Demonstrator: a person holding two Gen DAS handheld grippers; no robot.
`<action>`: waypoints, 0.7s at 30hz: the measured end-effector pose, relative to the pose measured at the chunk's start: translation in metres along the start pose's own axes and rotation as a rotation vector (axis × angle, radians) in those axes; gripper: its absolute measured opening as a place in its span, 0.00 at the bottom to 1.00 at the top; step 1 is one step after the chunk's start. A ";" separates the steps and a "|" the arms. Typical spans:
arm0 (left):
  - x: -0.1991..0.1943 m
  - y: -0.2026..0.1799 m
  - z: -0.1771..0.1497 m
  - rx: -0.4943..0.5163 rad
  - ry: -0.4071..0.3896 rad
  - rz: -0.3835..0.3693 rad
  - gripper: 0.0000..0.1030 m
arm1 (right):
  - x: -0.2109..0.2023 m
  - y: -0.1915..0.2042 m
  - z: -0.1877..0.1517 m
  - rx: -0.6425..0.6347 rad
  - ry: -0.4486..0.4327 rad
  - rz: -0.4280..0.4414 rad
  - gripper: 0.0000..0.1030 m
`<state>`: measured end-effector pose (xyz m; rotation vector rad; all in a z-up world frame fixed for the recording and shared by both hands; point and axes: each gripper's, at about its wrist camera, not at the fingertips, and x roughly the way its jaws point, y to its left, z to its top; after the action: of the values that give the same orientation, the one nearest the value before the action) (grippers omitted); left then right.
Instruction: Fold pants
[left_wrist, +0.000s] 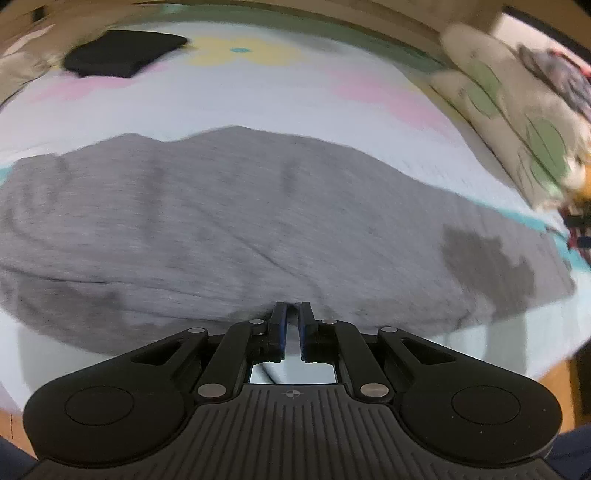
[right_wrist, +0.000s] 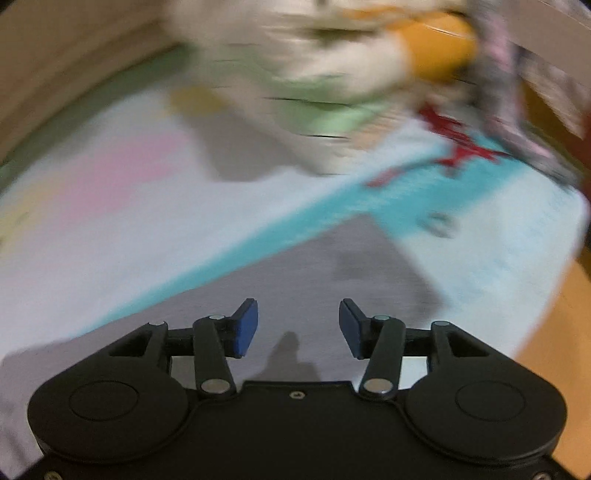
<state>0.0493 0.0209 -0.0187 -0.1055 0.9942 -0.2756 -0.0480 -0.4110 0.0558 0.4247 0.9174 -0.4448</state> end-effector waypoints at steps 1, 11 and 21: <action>-0.004 0.009 0.002 -0.026 -0.010 0.009 0.08 | -0.004 0.016 -0.006 -0.038 -0.004 0.046 0.55; -0.018 0.090 0.008 -0.266 -0.064 0.145 0.10 | -0.026 0.173 -0.092 -0.536 0.024 0.347 0.55; -0.030 0.131 0.007 -0.202 -0.011 0.249 0.10 | -0.041 0.272 -0.182 -0.956 0.027 0.501 0.56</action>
<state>0.0637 0.1542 -0.0183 -0.1652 1.0111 0.0542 -0.0435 -0.0819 0.0352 -0.2257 0.9065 0.4661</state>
